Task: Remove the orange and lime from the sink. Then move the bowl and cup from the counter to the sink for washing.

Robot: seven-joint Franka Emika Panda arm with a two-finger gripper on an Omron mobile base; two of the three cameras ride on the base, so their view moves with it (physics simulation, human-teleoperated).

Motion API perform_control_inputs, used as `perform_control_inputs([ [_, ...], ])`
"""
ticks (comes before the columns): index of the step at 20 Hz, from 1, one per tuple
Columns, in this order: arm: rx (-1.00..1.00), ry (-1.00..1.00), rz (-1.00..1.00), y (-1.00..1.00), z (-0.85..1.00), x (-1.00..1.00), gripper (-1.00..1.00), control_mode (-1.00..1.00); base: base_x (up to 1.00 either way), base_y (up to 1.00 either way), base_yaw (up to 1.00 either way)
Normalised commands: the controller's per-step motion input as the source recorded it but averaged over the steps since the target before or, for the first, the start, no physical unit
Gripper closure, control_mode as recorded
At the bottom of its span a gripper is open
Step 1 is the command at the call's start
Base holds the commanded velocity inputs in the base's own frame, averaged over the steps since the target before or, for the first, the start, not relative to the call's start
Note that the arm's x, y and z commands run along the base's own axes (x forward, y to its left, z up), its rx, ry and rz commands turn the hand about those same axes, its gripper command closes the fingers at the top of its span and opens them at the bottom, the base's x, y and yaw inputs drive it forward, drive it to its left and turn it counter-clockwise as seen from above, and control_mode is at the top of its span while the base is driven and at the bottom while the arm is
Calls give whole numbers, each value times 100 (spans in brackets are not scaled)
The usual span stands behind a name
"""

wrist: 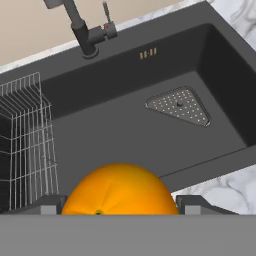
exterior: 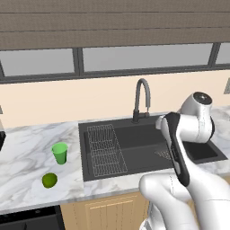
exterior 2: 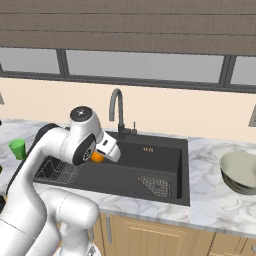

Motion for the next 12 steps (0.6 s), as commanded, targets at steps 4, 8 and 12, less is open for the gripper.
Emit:
perform_control_inputs([
  [4, 0, -1, 0, 37, 15, -10, 100, -100, 0, 0, 0],
  [8, 0, 0, 0, 38, 13, -8, 100, -100, 0, 0, 0],
  [12, 0, 0, 0, 39, 11, -6, 100, -100, 0, 0, 0],
])
